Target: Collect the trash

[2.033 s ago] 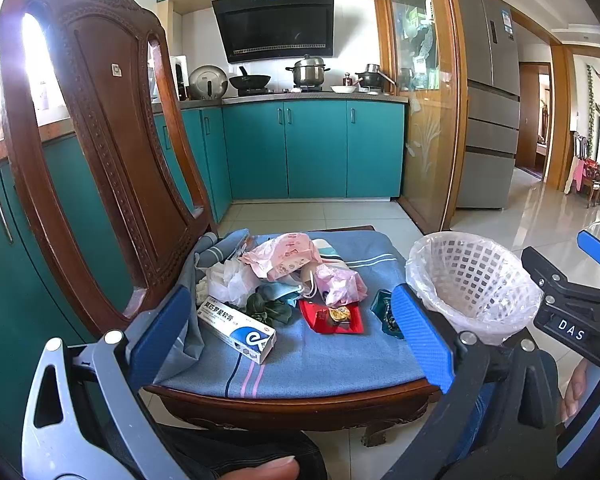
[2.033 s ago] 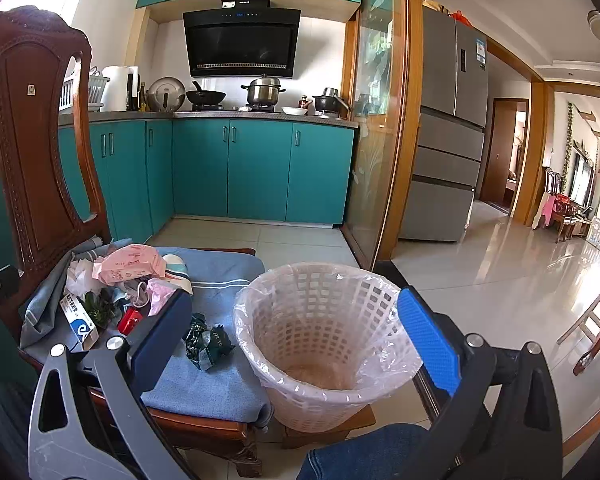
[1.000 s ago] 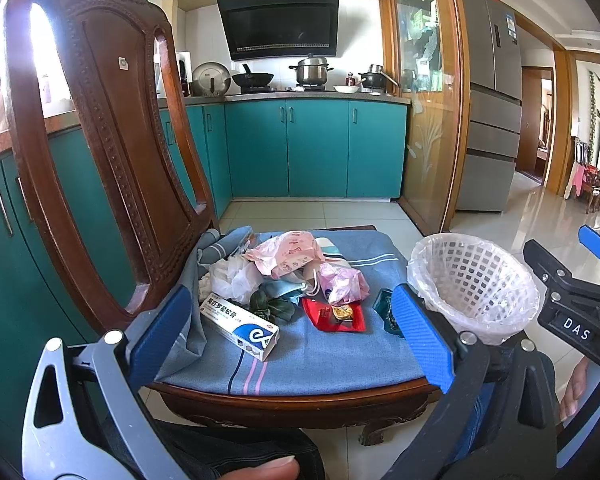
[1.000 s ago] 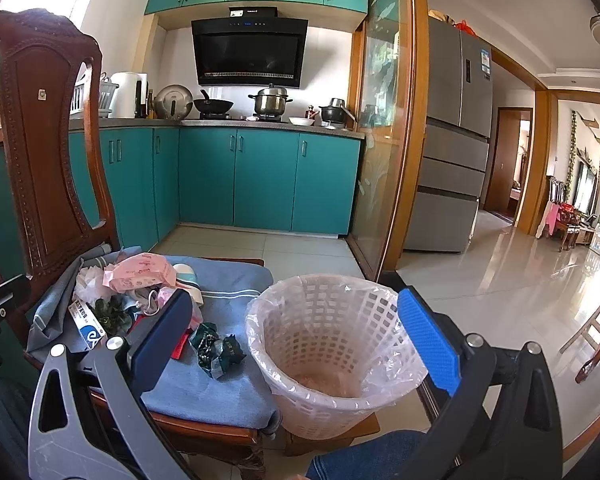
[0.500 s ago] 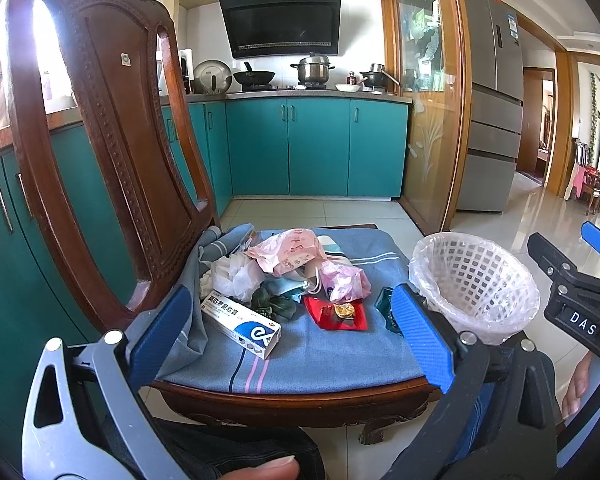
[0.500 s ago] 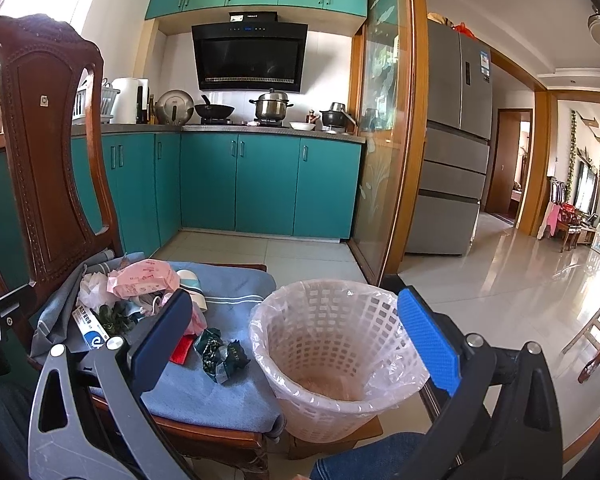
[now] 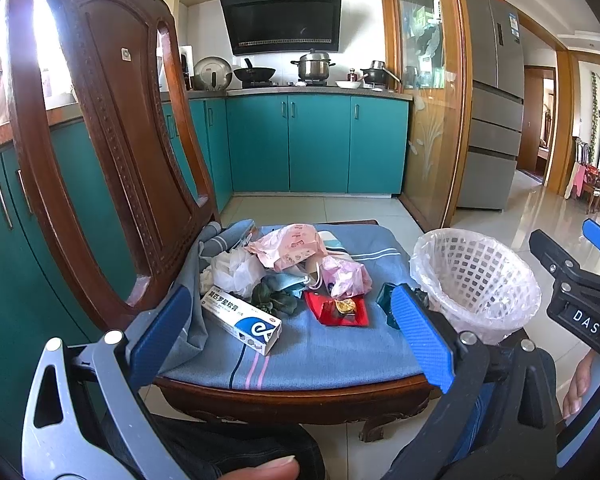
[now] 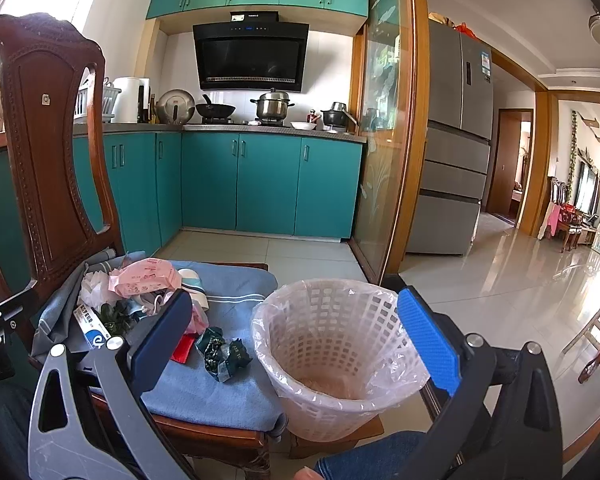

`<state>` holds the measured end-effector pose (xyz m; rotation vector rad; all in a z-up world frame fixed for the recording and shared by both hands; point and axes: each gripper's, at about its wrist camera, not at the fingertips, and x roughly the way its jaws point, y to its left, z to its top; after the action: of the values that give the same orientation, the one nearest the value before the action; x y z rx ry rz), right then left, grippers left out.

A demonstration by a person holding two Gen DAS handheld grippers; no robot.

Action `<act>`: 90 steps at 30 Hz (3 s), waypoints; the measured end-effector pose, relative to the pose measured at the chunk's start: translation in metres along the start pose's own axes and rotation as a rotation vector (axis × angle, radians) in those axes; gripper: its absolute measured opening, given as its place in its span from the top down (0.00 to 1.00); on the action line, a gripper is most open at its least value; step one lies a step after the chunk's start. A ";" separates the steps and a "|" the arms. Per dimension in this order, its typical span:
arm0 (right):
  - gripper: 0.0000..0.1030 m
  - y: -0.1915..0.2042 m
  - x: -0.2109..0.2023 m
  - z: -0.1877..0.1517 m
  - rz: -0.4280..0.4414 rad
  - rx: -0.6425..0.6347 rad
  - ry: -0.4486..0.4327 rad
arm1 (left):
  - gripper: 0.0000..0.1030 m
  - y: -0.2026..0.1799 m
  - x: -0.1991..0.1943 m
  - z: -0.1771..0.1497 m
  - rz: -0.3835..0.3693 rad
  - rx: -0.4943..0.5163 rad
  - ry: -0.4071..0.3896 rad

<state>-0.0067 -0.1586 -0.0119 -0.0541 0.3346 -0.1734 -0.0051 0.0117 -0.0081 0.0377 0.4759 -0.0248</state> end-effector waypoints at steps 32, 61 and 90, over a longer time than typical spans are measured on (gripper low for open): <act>0.17 0.025 0.116 -0.020 0.498 -0.071 0.367 | 0.03 0.039 0.067 -0.027 0.097 -0.061 0.188; 0.63 0.089 0.215 -0.064 0.636 -0.337 0.570 | 0.06 0.072 0.244 -0.058 0.111 -0.315 0.575; 0.62 0.097 0.219 -0.069 0.664 -0.312 0.578 | 0.50 0.073 0.182 -0.062 0.135 -0.269 0.475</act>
<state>0.1898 -0.1041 -0.1560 -0.1985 0.9330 0.5357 0.1304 0.0843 -0.1440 -0.1924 0.9464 0.1842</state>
